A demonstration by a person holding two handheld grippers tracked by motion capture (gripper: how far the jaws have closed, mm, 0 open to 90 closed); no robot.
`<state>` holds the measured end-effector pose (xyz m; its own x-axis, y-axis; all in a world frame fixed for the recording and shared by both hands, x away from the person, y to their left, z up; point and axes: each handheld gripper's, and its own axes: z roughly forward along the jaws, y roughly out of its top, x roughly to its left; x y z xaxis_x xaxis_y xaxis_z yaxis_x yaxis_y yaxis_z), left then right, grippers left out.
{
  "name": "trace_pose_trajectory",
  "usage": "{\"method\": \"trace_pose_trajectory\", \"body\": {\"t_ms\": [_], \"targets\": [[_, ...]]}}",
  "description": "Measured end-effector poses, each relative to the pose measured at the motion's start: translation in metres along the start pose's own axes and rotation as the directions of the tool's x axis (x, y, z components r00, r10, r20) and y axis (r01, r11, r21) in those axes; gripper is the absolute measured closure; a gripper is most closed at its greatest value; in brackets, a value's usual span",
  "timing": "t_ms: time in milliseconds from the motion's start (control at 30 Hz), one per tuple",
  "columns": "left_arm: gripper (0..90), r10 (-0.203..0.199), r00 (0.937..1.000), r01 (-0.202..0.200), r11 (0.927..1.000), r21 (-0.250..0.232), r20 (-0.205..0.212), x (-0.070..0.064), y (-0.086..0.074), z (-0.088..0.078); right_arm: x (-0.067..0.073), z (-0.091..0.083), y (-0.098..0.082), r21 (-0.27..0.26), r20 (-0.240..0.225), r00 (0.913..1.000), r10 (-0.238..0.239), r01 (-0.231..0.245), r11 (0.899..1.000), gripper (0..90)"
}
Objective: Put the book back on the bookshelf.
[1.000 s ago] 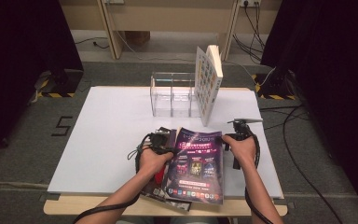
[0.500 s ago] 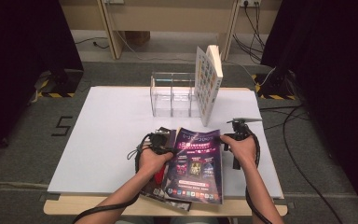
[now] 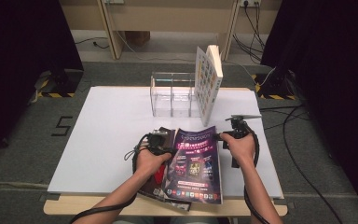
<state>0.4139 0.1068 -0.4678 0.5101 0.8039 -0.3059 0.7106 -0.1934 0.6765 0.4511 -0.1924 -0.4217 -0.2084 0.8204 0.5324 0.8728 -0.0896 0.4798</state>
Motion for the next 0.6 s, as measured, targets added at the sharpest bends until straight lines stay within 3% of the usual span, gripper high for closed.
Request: {"method": "trace_pose_trajectory", "body": {"t_ms": [100,233,367,533,600], "targets": [[69.0,0.008,0.9998,-0.008,0.9993,-0.036,0.016,0.004,-0.002,-0.012,0.005,-0.002,0.000,-0.023,-0.004,0.9999,-0.013,0.013,1.000,83.4],[64.3,0.034,0.9994,-0.034,0.9964,-0.078,0.004,0.012,-0.008,-0.033,0.012,-0.006,-0.001,-0.047,-0.003,0.9993,-0.038,0.038,0.998,83.4],[61.3,0.057,0.9979,-0.060,0.9919,-0.112,-0.032,0.025,-0.022,-0.053,0.017,-0.010,-0.003,-0.070,-0.009,0.9985,-0.054,0.053,0.996,83.4],[60.1,0.073,0.9962,-0.080,0.9808,-0.178,-0.048,0.039,-0.042,-0.077,0.022,-0.013,-0.003,-0.082,-0.017,0.9974,-0.070,0.068,0.994,83.4],[59.4,0.060,0.9964,-0.071,0.9791,-0.191,-0.060,0.044,-0.048,-0.084,0.024,-0.015,-0.003,-0.085,-0.016,0.9970,-0.075,0.074,0.994,83.5]]}}
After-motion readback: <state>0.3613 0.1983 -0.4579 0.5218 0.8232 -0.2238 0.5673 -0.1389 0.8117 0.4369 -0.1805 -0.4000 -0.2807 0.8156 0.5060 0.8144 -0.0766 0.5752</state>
